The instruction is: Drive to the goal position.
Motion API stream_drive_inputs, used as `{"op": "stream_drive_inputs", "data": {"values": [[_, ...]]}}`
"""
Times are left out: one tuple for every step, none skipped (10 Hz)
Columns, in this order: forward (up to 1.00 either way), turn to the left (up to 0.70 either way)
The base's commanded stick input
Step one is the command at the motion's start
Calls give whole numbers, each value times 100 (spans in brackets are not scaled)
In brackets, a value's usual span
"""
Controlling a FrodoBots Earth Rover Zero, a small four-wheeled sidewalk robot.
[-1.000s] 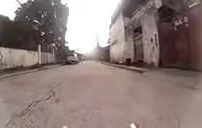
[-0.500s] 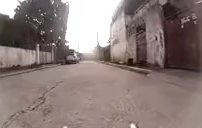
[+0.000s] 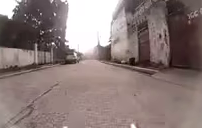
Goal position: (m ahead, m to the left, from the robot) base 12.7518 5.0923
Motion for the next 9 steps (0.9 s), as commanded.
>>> {"op": "stream_drive_inputs", "data": {"values": [[70, 1], [70, 1], [70, 1], [70, 1], [70, 1], [70, 1], [70, 1], [70, 1], [70, 1]]}}
